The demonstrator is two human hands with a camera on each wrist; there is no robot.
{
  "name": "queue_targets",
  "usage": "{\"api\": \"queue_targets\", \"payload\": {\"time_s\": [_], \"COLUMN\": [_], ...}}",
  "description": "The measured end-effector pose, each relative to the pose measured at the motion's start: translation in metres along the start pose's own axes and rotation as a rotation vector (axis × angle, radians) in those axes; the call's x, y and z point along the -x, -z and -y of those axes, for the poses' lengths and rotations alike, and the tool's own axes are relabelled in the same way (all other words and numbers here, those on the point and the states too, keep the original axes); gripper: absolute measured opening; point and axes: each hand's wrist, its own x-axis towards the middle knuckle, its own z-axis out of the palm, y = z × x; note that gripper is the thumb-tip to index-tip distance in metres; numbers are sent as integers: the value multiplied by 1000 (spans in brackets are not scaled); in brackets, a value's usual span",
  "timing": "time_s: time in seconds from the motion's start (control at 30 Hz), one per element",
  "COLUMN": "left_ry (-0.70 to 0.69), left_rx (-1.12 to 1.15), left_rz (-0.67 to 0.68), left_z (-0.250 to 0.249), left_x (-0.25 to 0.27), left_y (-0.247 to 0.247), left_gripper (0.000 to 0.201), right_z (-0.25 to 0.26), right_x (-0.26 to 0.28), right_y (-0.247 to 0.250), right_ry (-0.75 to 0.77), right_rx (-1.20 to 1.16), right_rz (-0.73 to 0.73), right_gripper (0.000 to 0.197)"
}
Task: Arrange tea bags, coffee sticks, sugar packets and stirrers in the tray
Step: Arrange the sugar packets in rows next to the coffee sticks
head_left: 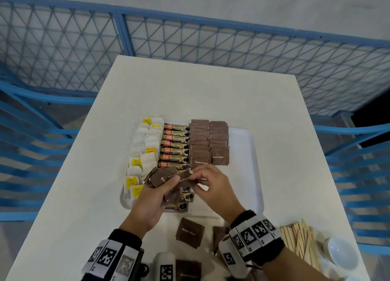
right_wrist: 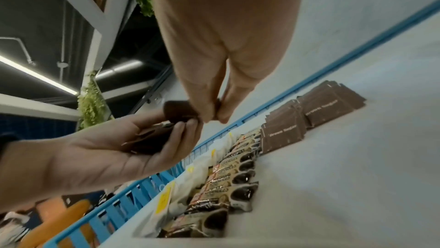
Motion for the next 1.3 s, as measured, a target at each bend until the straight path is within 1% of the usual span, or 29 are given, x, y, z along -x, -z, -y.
{"api": "queue_targets", "payload": {"time_s": [0.03,0.1,0.17,0.23,0.27,0.3,0.33,0.4,0.47,0.57,0.63,0.7,0.83,0.97,1.13,1.23,1.3], "left_ry": [-1,-8,-13,-13,-6,4,18,49,90,141,143,123,74,62,59,35,16], "left_rx": [-17,-61,-102,-122,-126,-129,-127,-101,-55,5,-8,-30,-61,-61,-65,-78,-91], "left_rz": [-12,-15,9,35,38,36,35,25,21,36,27,7,17,24,13,27,37], "left_z": [0,-1,-3,-3,-2,-1,1,3,4,2,2,2,4,5,5,3,2], "left_x": [0,0,0,2,2,2,3,2,2,1,0,-1,-1,-1,-1,0,0], "left_y": [0,1,0,-2,-4,-5,-7,-8,-7,-5,-4,-3,-3,-3,-3,-7,-9], "left_gripper": [23,25,27,28,28,26,25,22,23,25,25,27,26,26,25,23,22], "right_z": [0,4,8,7,5,3,1,-2,-9,-26,-38,-47,-58,-63,-62,-62,-61], "right_x": [2,5,4,1,-2,-3,-4,-6,-10,-18,-22,-26,-31,-33,-35,-37,-37], "right_y": [1,6,10,14,16,19,22,31,41,58,67,72,73,68,59,58,57], "right_ry": [-27,-150,-300,-437,-480,-503,-508,-497,-509,-565,-591,-607,-628,-631,-603,-612,-600], "right_rx": [-29,-111,-232,-330,-342,-330,-310,-281,-261,-227,-212,-167,-69,27,58,89,119], "right_rz": [41,111,101,116,156,205,237,216,117,-71,-165,-215,-239,-266,-303,-321,-332], "right_gripper": [19,20,18,28,34,36,32,17,12,9,7,9,9,13,13,21,30]}}
